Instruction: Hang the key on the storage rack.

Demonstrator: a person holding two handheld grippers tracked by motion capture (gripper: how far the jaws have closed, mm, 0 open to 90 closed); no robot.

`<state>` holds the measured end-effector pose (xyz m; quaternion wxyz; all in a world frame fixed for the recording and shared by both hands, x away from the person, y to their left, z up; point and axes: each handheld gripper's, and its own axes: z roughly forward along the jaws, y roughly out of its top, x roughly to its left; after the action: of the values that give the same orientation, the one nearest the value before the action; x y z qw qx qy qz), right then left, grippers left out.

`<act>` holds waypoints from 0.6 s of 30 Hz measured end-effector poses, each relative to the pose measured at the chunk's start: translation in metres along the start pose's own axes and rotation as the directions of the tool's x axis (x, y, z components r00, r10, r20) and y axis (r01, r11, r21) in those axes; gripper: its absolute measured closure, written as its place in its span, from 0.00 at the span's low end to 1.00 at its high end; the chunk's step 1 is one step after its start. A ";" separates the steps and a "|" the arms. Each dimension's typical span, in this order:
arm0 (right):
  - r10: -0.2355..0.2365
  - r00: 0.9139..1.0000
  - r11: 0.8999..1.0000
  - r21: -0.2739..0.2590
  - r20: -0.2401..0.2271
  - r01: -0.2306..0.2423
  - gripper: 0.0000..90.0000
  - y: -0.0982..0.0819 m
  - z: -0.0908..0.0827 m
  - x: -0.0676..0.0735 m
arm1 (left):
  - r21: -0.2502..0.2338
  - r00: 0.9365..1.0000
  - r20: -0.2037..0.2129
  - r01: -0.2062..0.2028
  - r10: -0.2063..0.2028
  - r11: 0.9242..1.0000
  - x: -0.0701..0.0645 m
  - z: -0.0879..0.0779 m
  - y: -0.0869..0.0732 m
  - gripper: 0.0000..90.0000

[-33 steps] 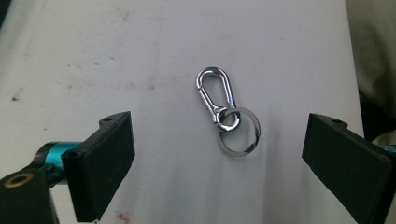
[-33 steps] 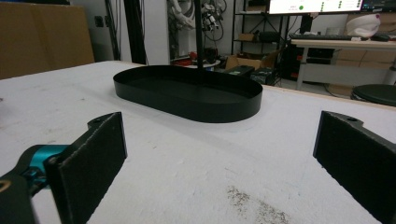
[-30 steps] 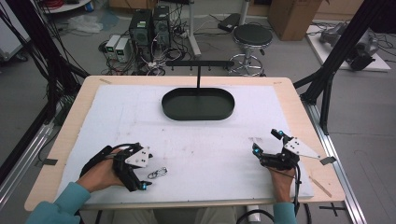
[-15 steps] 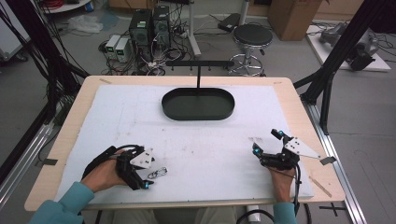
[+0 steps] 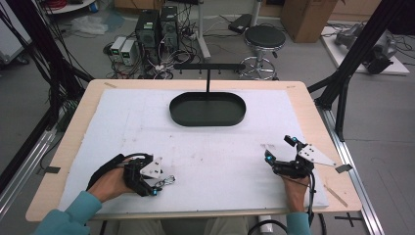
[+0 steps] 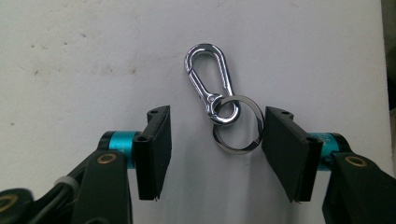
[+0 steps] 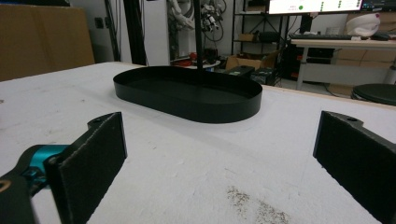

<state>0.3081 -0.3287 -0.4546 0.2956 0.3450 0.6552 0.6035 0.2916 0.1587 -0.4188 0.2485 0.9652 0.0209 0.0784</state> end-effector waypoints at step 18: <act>-0.003 1.000 1.000 -0.002 0.000 0.003 0.02 0.000 0.000 0.000 | -0.008 0.999 -0.015 0.031 -0.031 0.999 0.000 -0.005 0.001 0.76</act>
<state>0.3083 -0.3288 -0.4546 0.2968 0.3438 0.6552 0.6037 0.2906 0.1605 -0.4143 0.2535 0.9631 0.0375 0.0819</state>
